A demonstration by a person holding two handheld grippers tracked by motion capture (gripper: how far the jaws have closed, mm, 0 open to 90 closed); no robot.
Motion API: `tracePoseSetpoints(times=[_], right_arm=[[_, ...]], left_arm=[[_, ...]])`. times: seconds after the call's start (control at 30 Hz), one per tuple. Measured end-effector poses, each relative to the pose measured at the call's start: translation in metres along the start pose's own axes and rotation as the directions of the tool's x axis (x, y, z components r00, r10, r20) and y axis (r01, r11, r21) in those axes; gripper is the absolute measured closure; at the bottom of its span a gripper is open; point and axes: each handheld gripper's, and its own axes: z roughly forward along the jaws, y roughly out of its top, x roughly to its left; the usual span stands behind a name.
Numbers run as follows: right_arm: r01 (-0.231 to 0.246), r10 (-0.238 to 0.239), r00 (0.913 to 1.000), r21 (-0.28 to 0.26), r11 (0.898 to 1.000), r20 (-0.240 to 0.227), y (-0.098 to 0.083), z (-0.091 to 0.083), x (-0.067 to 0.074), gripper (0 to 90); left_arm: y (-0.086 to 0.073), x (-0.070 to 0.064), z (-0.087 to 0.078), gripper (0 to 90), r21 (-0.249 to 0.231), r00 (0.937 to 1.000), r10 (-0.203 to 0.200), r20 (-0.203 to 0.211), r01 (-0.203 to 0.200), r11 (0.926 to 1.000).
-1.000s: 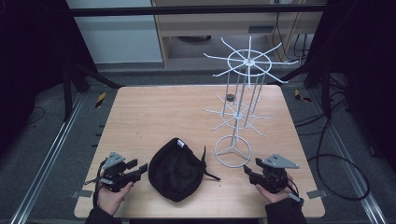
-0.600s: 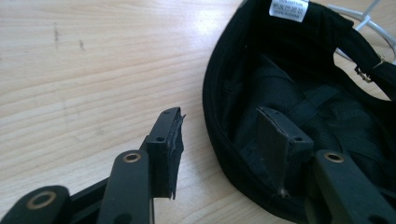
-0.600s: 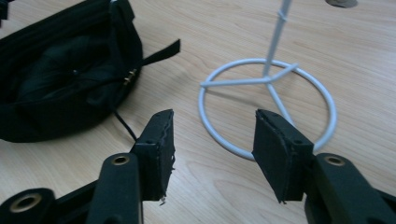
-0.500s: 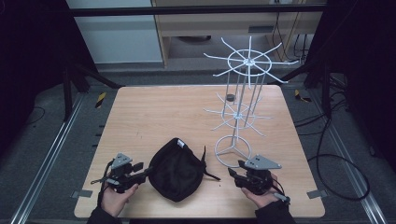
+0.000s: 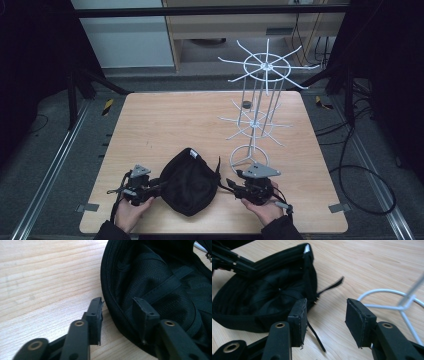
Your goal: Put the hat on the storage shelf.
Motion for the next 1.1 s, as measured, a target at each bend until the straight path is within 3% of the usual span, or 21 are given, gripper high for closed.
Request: tracePoseSetpoints(times=[0.23,0.47,0.83,0.97,1.1], right_arm=[[0.013,-0.013,0.9996,0.000,1.000,-0.026,0.016,0.018,0.010,51.8],[0.007,-0.006,0.9996,0.014,1.000,-0.027,0.021,0.033,0.012,51.8],[0.007,-0.006,0.9995,0.040,0.999,-0.029,0.028,0.058,0.012,51.1],[0.005,-0.004,0.9998,0.075,0.997,-0.022,0.027,0.071,0.009,54.0],[0.006,-0.003,0.9996,0.102,0.995,-0.027,0.023,0.077,0.010,58.8]], left_arm=[[0.003,0.004,0.002,75.5,-0.001,0.9995,-0.021,-0.023,0.021,0.9998],[0.006,0.005,0.004,80.1,-0.006,0.9990,-0.036,-0.028,0.036,0.9993],[0.014,-0.007,0.005,81.9,-0.065,0.9995,0.031,-0.003,-0.031,0.9974],[0.016,-0.012,0.006,81.9,-0.083,0.9983,0.058,0.007,-0.057,0.9949],[0.015,-0.013,0.008,81.6,-0.080,0.9981,0.060,0.011,-0.059,0.9950]])
